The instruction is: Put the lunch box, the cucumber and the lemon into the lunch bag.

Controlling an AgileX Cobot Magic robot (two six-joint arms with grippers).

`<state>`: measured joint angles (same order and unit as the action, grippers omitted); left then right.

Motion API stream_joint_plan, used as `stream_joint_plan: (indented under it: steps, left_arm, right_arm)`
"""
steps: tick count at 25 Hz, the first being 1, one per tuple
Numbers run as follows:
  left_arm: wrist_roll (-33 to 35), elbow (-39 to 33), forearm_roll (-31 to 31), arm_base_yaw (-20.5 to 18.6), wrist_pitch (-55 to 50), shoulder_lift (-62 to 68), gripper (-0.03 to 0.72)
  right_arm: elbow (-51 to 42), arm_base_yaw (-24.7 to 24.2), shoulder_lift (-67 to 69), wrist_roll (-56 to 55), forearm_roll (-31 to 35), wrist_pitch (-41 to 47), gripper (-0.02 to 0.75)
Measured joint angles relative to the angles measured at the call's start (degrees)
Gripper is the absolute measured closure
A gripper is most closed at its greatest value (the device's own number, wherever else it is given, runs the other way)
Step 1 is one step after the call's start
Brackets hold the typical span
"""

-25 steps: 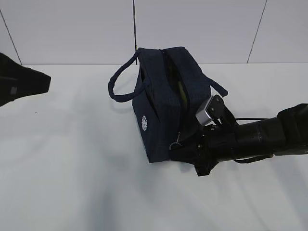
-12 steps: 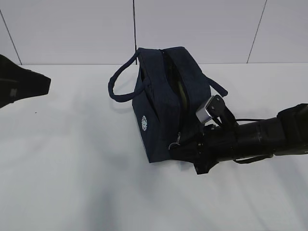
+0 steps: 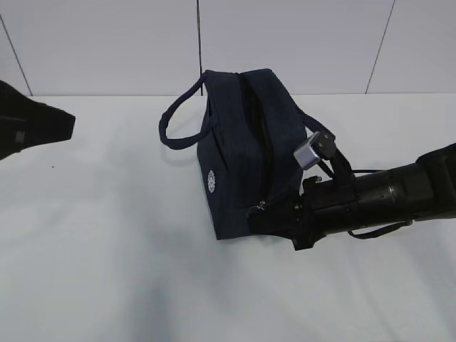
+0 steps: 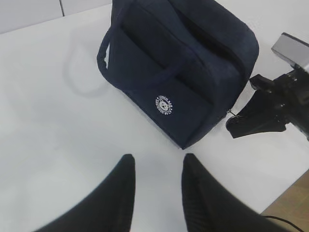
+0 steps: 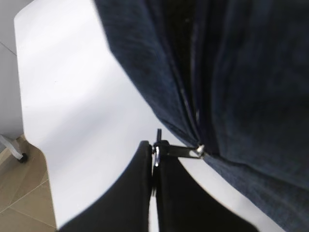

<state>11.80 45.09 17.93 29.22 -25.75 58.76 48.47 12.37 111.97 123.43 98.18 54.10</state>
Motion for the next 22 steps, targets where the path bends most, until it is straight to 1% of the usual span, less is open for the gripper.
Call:
stream_joint_plan:
  steps: [11,14,22]
  left_arm:
    - [0.00,0.00,0.00,0.00,0.00,0.00,0.453]
    - [0.00,0.00,0.00,0.00,0.00,0.00,0.453]
    - [0.00,0.00,0.00,0.00,0.00,0.00,0.453]
  right_arm:
    - [0.00,0.00,-5.23,-6.80,-6.43,3.64,0.737]
    - [0.00,0.00,-5.99,-7.71,-7.10,6.19,0.737]
    - [0.00,0.00,-10.45,-9.69,-7.60,7.81,0.737]
